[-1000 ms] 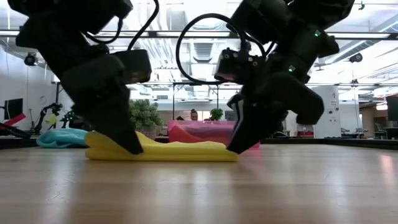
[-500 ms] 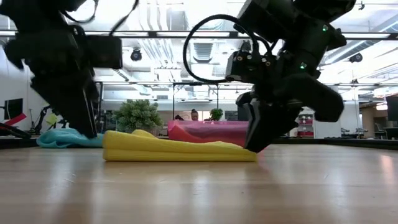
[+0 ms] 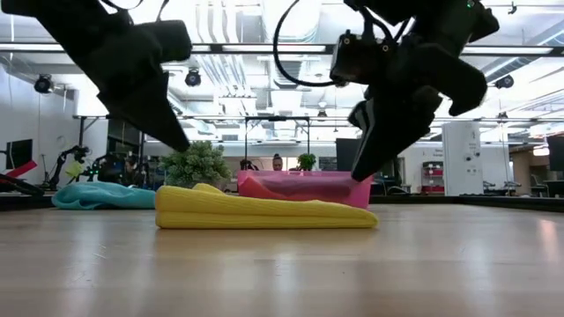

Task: Fold microfiber towels
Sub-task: Put the folded yellow microfiber towel into the red bin

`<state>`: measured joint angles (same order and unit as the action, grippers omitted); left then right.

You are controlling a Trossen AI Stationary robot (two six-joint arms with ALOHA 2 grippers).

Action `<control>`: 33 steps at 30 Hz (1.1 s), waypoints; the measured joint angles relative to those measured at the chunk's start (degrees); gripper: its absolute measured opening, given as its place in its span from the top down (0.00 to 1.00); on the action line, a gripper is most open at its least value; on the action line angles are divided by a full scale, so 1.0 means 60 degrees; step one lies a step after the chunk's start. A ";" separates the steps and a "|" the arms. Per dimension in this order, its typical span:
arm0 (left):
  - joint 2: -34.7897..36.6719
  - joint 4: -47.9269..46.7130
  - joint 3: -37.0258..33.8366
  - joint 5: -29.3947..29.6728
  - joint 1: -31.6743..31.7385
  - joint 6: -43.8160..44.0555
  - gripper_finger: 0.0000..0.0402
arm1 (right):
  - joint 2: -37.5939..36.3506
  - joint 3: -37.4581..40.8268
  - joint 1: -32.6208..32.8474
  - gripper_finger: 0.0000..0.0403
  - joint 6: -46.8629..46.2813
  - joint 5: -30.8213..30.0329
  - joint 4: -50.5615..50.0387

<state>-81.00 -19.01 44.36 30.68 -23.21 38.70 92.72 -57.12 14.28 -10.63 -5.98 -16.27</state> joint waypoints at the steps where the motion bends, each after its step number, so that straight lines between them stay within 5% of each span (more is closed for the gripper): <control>1: -0.0055 -0.0031 0.0000 -0.0091 0.0005 -0.0001 0.66 | -0.0060 0.0000 -0.0046 0.98 -0.0389 -0.0014 -0.0151; 8: -0.0087 -0.0412 -0.0004 -0.0815 0.0001 0.1051 0.66 | -0.0460 0.0344 -0.0545 0.93 -0.2712 -0.0036 -0.0705; 18: -0.0046 -0.0429 -0.0399 -0.2068 0.0029 0.5145 0.65 | -0.0572 0.1255 -0.1028 0.61 -0.5016 0.0006 0.0618; 26: -0.0172 0.1142 -0.0951 -0.2117 0.0117 0.6834 0.47 | -0.0568 0.1487 -0.1004 0.33 -0.5883 -0.0007 0.1558; 33: -0.1035 0.3143 -0.1508 -0.1697 0.0313 0.7392 0.34 | -0.0567 0.1947 -0.1008 0.20 -0.6264 -0.0019 0.2587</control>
<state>-87.20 -0.15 35.31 20.49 -21.33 83.06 89.32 -45.44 8.23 -48.21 -6.10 -0.75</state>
